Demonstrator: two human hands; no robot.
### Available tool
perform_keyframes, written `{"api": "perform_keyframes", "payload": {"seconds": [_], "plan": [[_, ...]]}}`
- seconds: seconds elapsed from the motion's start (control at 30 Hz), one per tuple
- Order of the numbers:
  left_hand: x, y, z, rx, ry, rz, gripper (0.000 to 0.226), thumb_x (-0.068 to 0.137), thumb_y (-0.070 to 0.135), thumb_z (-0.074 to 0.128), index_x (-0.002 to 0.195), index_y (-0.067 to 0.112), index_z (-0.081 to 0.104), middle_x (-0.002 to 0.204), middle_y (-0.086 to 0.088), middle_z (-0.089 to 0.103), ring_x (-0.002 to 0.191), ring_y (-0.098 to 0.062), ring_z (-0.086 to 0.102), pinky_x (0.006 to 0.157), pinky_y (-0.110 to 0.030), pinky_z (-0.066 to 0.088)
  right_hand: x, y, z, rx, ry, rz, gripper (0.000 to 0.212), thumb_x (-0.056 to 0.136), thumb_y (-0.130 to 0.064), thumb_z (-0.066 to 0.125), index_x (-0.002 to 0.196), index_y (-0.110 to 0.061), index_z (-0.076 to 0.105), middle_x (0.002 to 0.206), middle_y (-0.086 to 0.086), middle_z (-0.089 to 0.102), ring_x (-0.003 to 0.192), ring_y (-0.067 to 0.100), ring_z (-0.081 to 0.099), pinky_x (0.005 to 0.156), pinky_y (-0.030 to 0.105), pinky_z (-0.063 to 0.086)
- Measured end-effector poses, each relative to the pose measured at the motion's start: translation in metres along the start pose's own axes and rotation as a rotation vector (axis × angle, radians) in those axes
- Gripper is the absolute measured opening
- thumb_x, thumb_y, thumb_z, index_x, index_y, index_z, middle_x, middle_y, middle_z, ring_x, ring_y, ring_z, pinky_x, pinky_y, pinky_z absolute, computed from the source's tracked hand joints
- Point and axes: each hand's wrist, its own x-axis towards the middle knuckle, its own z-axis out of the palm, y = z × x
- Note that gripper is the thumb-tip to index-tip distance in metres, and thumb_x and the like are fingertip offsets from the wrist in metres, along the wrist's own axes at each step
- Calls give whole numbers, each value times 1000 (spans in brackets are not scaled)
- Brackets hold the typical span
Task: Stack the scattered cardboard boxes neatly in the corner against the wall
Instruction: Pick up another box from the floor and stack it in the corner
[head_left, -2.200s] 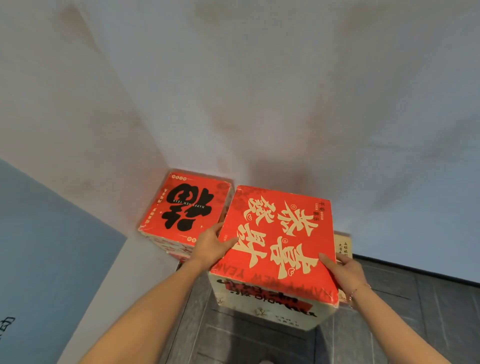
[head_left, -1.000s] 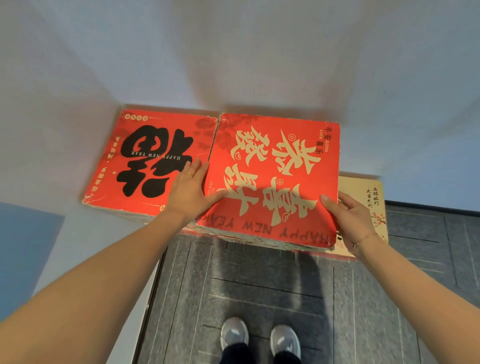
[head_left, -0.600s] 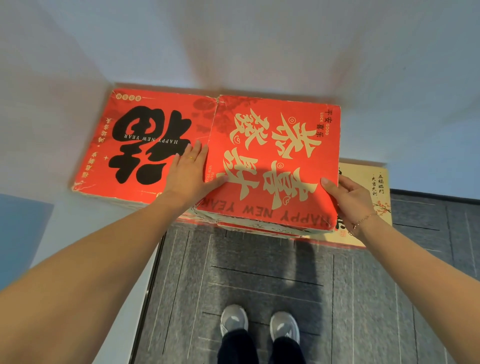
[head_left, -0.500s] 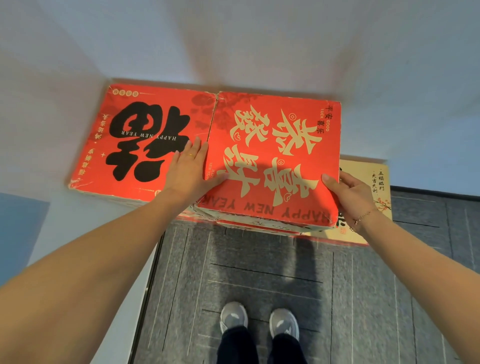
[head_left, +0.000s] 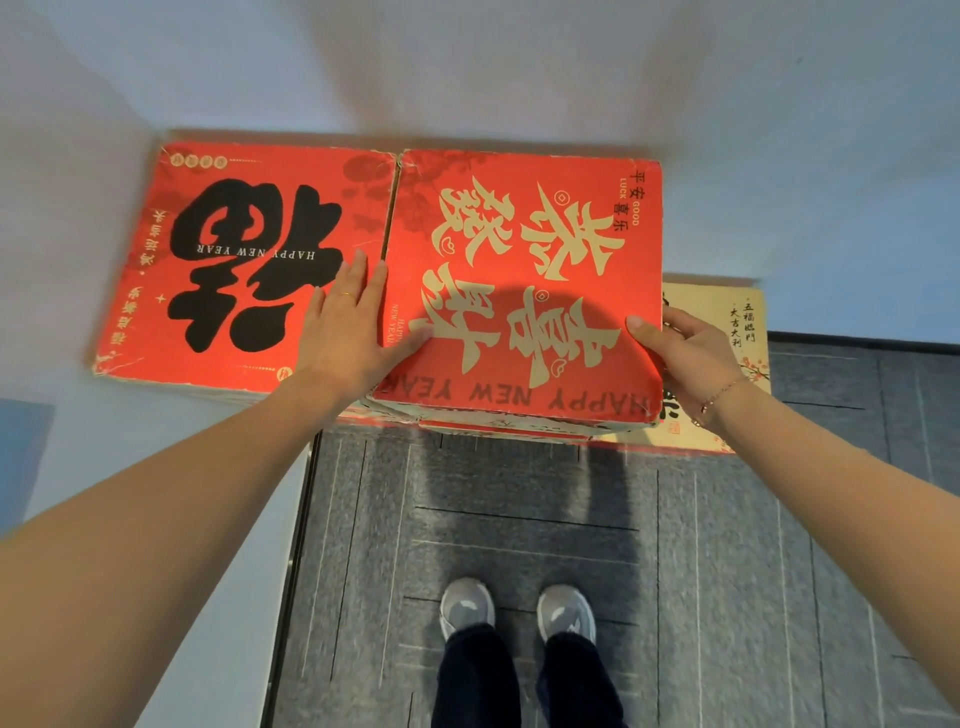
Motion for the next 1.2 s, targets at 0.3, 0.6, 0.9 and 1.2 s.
{"api": "perform_keyframes", "payload": {"seconds": [0.3,0.6,0.9,1.2], "plan": [[-3,-2,1,28,-6,17,101,77,80,32,153,17,9,160,-6,3,148,-21,5,120,-46,6,6,9,-5,-76,4,-28,38,80,-29,71,115,-17,62,110,10,68,98,26,66,87,49,53],[-10,-4,5,42,-4,35,93,80,76,31,153,23,8,160,-6,2,148,-21,4,119,-46,6,7,11,-5,-129,-6,-87,45,83,-27,69,123,-9,59,112,11,67,100,26,66,87,45,54],[-15,-3,3,86,-23,45,91,83,73,33,153,21,6,160,-6,0,148,-21,4,118,-46,7,9,16,-8,-119,-22,-80,42,81,-30,71,119,-15,62,112,9,68,103,27,64,88,48,53],[-18,-3,6,94,-28,50,91,84,72,33,153,20,5,160,-6,-1,148,-21,3,119,-47,8,8,17,-8,-112,-28,-71,39,82,-29,70,117,-13,61,110,11,68,101,29,65,86,48,54]]}}
